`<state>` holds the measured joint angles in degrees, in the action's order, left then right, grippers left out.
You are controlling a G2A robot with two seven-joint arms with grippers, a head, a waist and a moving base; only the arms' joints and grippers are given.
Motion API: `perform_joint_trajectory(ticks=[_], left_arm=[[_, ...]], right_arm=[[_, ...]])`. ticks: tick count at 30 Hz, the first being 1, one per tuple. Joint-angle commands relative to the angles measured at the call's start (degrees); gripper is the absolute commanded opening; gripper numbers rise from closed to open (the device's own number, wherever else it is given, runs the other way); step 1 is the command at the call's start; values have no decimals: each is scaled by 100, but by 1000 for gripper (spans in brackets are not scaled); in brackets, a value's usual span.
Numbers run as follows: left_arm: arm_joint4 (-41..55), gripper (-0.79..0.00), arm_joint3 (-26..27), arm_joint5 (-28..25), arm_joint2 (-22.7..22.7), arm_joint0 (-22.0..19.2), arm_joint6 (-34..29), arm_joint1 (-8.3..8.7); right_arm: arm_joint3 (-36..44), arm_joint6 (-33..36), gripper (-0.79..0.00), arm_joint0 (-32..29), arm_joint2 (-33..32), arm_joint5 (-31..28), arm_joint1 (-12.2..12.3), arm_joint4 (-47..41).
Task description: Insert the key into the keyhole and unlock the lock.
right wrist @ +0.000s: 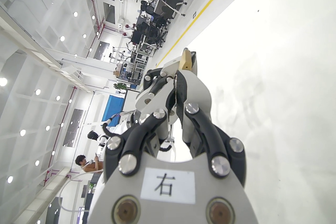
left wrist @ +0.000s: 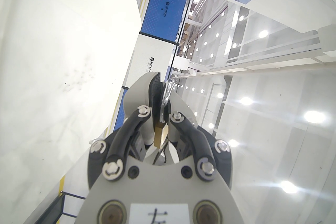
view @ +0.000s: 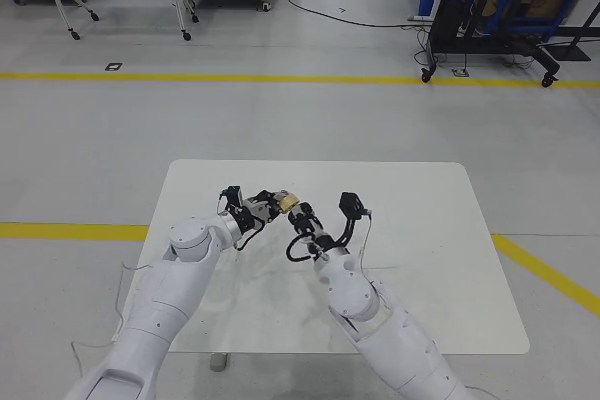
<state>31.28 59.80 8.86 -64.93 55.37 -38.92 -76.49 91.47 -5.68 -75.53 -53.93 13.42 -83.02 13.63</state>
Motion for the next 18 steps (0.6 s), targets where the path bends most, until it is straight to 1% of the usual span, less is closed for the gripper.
perform_joint_trajectory(ticks=[1, 4, 8, 10, 13, 18], left_arm=[[0, -785, -9, 30, -20, -8, -23, 7], [17, -785, -23, 109, -52, -19, -105, 20], [-6, -785, -83, 319, -58, -81, -544, 54], [46, -785, -128, 401, -93, -110, -654, 66], [141, -785, -187, 565, -122, -134, -736, 75], [185, -785, -264, 763, -63, -192, -836, 70]], right_arm=[[40, 29, -785, -45, -69, -226, 36, 285], [127, 126, -785, -143, -239, -594, 117, 804], [265, 175, -785, -335, -472, -1168, 231, 1559], [285, 187, -785, -428, -568, -1356, 282, 1960], [314, 238, -785, -568, -662, -1485, 331, 2319], [311, 256, -785, -578, -669, -1477, 336, 2355]])
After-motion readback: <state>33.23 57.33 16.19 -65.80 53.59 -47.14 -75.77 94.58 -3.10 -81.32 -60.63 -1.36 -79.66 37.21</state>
